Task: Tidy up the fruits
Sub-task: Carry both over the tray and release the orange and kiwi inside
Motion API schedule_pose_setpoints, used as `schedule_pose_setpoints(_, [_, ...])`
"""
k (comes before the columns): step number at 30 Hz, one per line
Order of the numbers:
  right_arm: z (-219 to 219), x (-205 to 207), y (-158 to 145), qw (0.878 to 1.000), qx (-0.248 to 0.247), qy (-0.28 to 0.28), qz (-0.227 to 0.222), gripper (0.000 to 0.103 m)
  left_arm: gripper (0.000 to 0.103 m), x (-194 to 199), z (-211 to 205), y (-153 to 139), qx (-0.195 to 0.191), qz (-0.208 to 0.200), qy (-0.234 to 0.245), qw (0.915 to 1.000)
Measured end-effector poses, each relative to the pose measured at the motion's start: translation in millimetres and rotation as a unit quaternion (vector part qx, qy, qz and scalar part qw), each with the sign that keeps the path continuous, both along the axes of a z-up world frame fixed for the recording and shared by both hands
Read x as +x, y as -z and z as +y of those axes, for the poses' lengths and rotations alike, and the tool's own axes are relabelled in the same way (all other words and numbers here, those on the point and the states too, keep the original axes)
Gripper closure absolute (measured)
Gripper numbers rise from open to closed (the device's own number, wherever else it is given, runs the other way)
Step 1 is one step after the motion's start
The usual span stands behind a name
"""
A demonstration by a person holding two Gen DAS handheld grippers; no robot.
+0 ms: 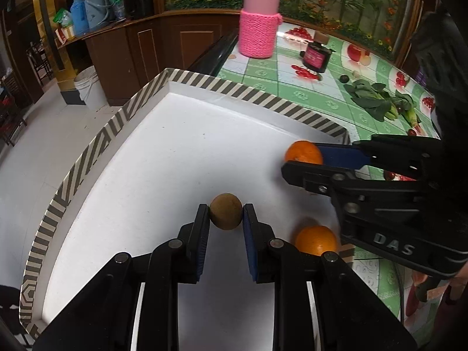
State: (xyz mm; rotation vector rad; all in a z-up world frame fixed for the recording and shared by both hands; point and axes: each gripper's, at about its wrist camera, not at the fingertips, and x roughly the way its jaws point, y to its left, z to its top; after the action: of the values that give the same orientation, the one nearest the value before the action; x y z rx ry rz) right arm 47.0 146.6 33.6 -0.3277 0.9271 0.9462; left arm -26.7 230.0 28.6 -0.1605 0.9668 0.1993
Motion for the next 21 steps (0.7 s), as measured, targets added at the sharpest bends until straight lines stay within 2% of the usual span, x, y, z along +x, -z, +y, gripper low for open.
schedule_pose_setpoints(5, [13,12,10,1.000,-0.013,0.010,-0.007,0.073,0.083,4,3,4,-0.007,0.002,-0.011,0.9999])
schedule_pose_setpoints(10, [17,17,20,1.000,-0.022,0.012,-0.001,0.071,0.083,10,-1,9,0.002,0.007,-0.011,0.9999])
schedule_pose_setpoints(16, [11,14,13,1.000,-0.017,0.015,-0.001,0.067,0.081,9,0,9,0.008,0.007,-0.024,0.9996])
schedule_pose_setpoints(18, [4,12,7,1.000,-0.012,0.019,-0.005,0.062,0.068,6,0,7,0.018,0.006,-0.030,0.9994])
schedule_pose_setpoints(20, [-6,8,-2,1.000,-0.007,0.026,-0.015,0.058,0.037,3,0,4,0.021,-0.002,-0.032,0.9993])
schedule_pose_setpoints(21, [-11,6,-6,0.999,-0.004,0.029,-0.018,0.055,0.031,0,-1,1,0.022,-0.008,-0.033,0.9992])
